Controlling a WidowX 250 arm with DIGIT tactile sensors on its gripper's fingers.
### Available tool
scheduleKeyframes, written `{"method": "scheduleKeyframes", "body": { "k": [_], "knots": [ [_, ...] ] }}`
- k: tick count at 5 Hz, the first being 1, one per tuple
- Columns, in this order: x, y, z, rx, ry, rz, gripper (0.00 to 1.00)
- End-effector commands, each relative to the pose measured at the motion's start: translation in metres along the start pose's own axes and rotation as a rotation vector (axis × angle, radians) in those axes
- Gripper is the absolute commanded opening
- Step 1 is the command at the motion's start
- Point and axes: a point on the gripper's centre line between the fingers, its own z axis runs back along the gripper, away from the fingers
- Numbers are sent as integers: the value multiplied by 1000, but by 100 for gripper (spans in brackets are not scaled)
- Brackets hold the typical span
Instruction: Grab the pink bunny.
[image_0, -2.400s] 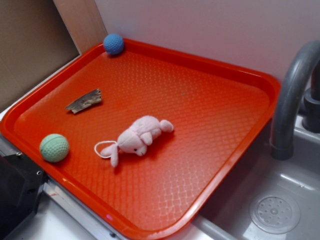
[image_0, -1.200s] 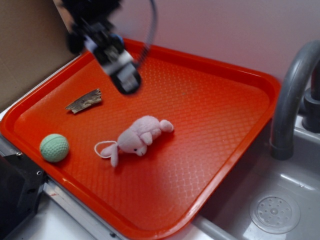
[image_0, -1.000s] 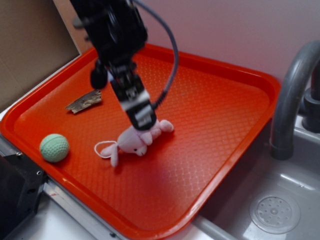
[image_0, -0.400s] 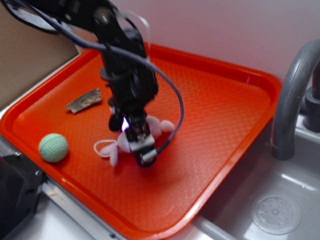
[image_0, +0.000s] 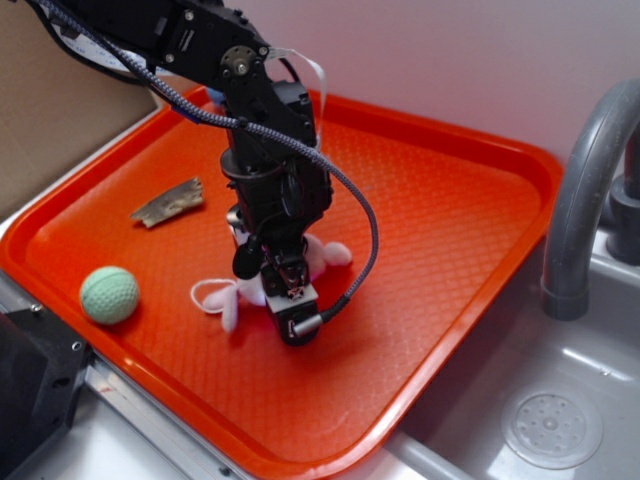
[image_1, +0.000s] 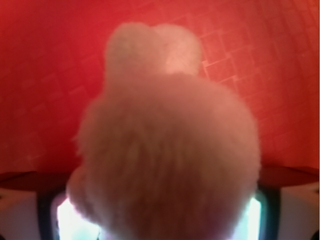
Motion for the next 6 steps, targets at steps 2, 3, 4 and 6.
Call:
{"method": "scheduleKeyframes", "body": {
  "k": [2,3,4,6],
  "knots": [
    [3,17,72,45,-144,189,0],
    [11,56,115,27,-176,332,0],
    [0,92,151,-7,-217,482,0],
    [-2,101,186,-11,-283,552,0]
  ]
}}
